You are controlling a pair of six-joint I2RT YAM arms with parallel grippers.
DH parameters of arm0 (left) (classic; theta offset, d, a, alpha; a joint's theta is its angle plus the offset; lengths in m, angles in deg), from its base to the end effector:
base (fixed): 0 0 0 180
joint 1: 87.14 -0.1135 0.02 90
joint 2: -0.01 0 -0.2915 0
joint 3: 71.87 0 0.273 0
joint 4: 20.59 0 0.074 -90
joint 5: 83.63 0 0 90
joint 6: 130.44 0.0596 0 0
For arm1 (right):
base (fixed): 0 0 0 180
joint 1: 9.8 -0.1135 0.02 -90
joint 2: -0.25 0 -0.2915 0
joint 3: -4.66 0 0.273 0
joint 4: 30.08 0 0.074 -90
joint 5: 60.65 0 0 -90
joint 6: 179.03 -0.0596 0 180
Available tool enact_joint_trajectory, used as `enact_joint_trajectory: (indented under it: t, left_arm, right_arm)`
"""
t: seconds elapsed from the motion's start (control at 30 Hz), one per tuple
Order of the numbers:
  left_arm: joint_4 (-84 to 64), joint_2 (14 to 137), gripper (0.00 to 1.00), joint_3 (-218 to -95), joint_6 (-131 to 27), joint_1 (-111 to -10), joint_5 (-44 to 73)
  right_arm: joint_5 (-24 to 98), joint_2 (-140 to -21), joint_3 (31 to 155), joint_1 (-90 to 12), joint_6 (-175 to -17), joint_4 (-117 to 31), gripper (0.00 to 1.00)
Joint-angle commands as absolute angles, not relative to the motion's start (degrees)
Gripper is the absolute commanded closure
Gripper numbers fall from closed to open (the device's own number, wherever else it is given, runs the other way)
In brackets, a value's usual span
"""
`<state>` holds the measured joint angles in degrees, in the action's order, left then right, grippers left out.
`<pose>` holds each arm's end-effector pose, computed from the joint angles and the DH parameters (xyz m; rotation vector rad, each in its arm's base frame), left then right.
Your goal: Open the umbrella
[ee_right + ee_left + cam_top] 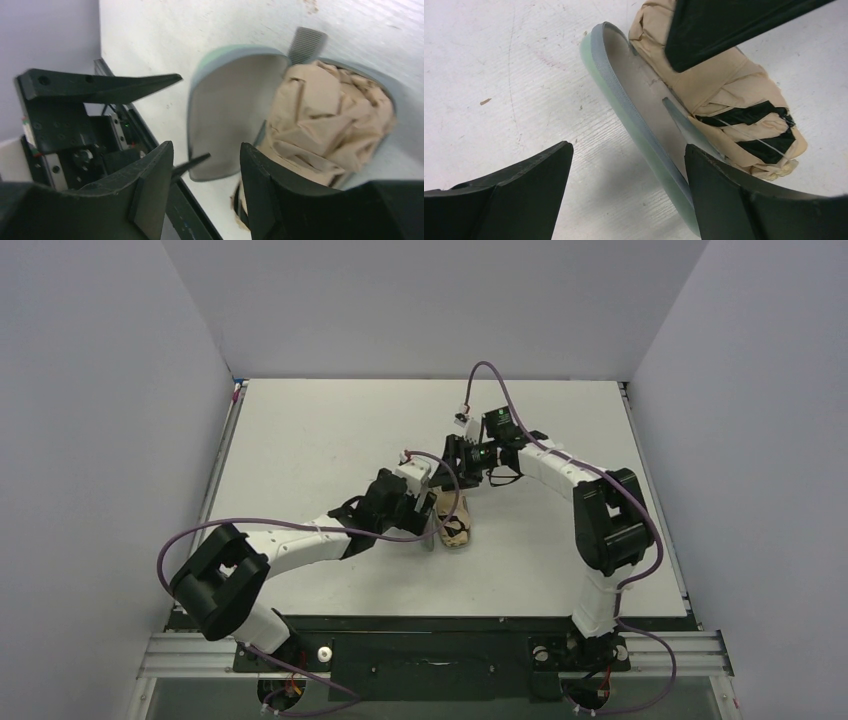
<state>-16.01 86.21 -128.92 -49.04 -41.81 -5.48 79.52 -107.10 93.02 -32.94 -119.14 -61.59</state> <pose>0.2542 -0.2397 0.1979 0.5667 2.0875 -0.3239 0.3833 0.2136 0.2163 -0.2704 2.5486 1.4644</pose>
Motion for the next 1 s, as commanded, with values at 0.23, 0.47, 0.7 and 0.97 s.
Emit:
enact_joint_trajectory:
  t: [0.23, 0.47, 0.7, 0.97]
  left_arm:
    - [-14.85, 88.77, 0.40, -127.73, -52.38, -49.29, -1.11]
    - [-14.90, 92.02, 0.52, -129.07, -54.18, -49.80, 3.33]
    - [-14.54, 93.82, 0.60, -130.59, -54.97, -50.40, 4.16]
    - [-13.85, 95.00, 0.56, -131.36, -55.42, -50.52, 2.76]
  right_arm:
    - [58.47, -97.50, 89.98, -32.84, -99.02, -76.70, 0.53]
    - [53.84, -100.65, 91.77, -36.88, -100.46, -75.11, 0.50]
    - [56.30, -103.63, 93.42, -39.84, -106.66, -72.02, 0.49]
    - [49.68, -110.16, 95.90, -42.55, -108.87, -73.52, 0.42]
